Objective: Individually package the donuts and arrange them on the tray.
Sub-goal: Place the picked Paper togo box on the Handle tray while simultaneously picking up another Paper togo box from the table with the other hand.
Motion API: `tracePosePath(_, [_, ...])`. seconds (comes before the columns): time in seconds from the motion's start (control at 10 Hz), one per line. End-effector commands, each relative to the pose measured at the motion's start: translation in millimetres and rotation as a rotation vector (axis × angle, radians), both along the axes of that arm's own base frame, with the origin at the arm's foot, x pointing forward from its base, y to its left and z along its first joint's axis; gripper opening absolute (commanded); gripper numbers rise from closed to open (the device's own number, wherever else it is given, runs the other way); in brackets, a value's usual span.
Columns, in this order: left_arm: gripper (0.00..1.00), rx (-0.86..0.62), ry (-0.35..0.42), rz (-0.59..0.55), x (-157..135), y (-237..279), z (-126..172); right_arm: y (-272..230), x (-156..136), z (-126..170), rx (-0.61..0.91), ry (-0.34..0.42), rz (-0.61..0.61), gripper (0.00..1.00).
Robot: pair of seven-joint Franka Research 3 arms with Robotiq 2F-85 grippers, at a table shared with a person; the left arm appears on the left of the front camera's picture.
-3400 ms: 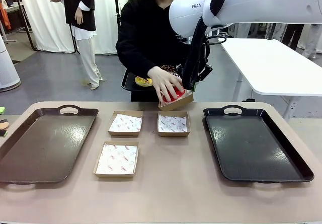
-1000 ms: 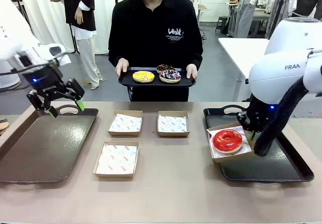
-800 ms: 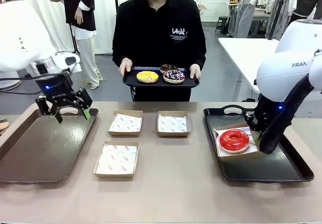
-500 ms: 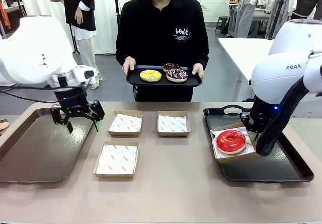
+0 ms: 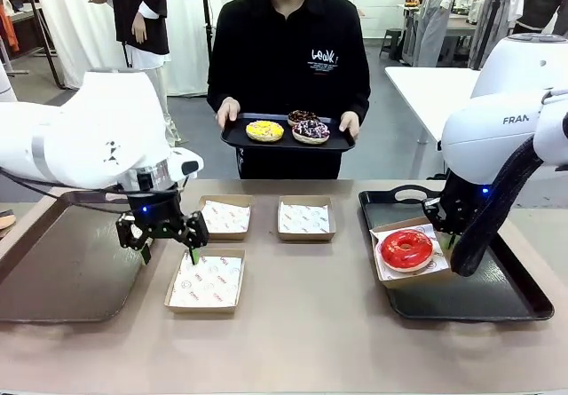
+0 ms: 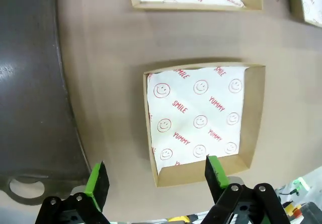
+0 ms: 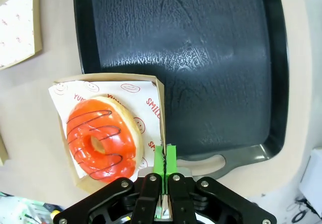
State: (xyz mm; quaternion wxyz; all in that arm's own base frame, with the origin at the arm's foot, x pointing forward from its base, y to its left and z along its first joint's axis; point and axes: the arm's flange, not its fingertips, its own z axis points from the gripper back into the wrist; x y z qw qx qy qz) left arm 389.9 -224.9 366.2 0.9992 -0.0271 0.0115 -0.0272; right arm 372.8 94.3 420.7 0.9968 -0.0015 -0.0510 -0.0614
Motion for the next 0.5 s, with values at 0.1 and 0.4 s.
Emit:
tracePosePath(0.1, [1.00, -0.112, 0.027, -0.135, -13, 13, -5, 0, 0, 1, 0.013, -0.001, -0.008, 0.01])
tracePosePath(0.4, [1.00, 0.004, 0.006, -0.011, -3, 0, -9, 0, 0, 1, 0.013, -0.001, -0.008, 0.01])
